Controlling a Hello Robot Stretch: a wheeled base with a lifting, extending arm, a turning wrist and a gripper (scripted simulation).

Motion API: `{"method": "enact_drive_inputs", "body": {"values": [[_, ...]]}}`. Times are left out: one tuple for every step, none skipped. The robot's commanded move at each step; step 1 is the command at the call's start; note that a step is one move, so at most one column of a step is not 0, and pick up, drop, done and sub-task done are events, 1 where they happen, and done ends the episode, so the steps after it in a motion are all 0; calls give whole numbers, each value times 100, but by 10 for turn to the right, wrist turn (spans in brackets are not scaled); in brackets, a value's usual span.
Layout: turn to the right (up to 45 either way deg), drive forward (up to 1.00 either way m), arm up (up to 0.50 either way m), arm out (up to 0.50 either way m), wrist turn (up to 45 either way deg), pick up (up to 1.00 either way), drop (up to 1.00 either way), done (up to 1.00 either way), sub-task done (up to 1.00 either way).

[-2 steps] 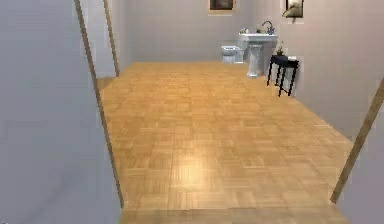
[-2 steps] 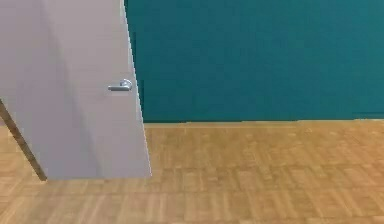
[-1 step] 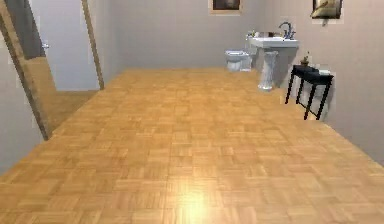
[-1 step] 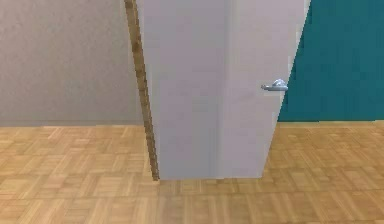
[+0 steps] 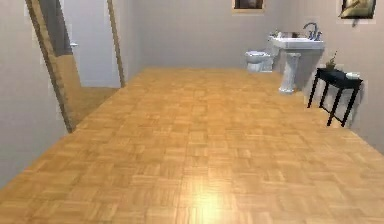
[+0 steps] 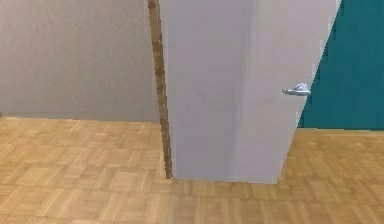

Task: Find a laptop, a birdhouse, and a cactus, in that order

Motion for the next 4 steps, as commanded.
{"method": "enact_drive_inputs", "body": {"values": [[0,45,0,0,0,0,0,0,0],[-270,0,0,0,0,0,0,0,0],[0,100,0,0,0,0,0,0,0],[-30,0,0,0,0,0,0,0,0]]}}
